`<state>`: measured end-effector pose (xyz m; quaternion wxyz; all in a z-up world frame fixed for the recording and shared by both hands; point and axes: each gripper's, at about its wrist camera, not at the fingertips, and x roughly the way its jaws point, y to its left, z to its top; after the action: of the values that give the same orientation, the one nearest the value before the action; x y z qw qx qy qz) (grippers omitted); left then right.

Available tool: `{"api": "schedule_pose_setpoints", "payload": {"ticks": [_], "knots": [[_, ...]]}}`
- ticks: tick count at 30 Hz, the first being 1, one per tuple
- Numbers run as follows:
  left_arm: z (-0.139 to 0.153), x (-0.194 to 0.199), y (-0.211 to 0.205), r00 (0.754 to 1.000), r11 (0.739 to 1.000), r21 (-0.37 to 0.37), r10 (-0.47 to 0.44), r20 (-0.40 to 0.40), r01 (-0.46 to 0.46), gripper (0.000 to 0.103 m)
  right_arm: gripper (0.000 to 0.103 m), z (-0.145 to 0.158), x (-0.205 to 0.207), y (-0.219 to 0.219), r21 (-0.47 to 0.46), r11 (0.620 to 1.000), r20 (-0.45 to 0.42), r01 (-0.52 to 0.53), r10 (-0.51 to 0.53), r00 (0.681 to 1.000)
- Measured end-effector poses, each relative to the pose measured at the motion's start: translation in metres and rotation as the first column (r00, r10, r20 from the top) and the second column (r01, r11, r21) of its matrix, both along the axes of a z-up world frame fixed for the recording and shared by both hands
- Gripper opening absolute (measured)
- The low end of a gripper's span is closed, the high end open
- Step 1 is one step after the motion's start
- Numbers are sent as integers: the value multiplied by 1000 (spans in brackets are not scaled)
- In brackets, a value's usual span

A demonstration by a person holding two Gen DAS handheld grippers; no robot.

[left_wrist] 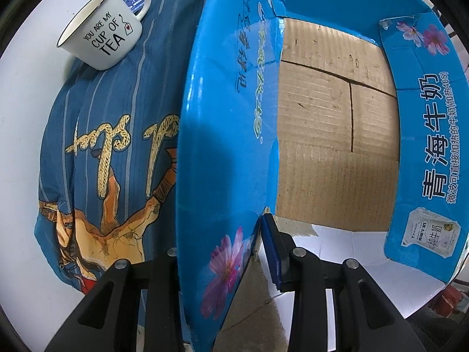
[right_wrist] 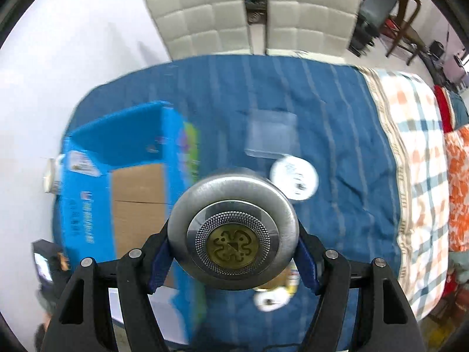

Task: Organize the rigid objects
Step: 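Grasp the silver metal tin with the right tool and lift it, then lower the silver tin into the blue box and open the right tool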

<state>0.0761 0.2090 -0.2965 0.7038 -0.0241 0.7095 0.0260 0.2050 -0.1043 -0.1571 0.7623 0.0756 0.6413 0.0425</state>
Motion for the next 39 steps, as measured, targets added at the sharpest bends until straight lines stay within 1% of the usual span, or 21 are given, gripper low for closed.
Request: {"api": "schedule_pose_setpoints", "payload": {"ticks": [1,5,7,10,14,16,20,25,30,34,37,39], "knots": [[0,0,-1,1000,1000,2,-4,3,4,32,73,4,1,15,12,1000,1,-5,5,1000],[0,-1,-1,1000,1000,-1,-9,10,9,32,73,2,12,62,39,999,-9,-12,12,1000],[0,-2,-1,1000,1000,-4,-8,11,8,32,73,-6,17,85,59,998,-42,-2,5,999],[1,-4,-2,1000,1000,-3,-12,14,12,32,73,-24,22,114,48,999,-93,2,3,996],[-1,-5,-2,1000,1000,-8,-9,14,9,32,73,-59,28,141,34,999,-175,0,6,985],[-2,-5,0,1000,1000,-12,-5,13,5,32,73,-76,31,156,12,1000,-207,-12,15,978],[-3,-5,2,1000,1000,-14,-7,12,7,32,73,-105,38,177,-7,1000,-263,-28,25,964],[-5,-3,5,1000,1000,-18,-2,6,2,32,73,-133,51,204,-17,999,-293,-50,43,955],[-6,-2,7,1000,1000,-18,-2,7,2,32,73,-161,64,225,-15,998,-342,-67,58,938],[-6,-2,7,1000,1000,-19,-2,7,2,32,73,-178,66,233,-4,997,-380,-71,64,923],[-5,-2,6,1000,1000,-12,-8,8,8,32,74,-179,68,238,-17,995,-366,-97,85,927],[-7,-1,8,1000,1000,-22,1,5,-1,32,74,-179,69,239,-23,995,-367,-101,86,926]]}}
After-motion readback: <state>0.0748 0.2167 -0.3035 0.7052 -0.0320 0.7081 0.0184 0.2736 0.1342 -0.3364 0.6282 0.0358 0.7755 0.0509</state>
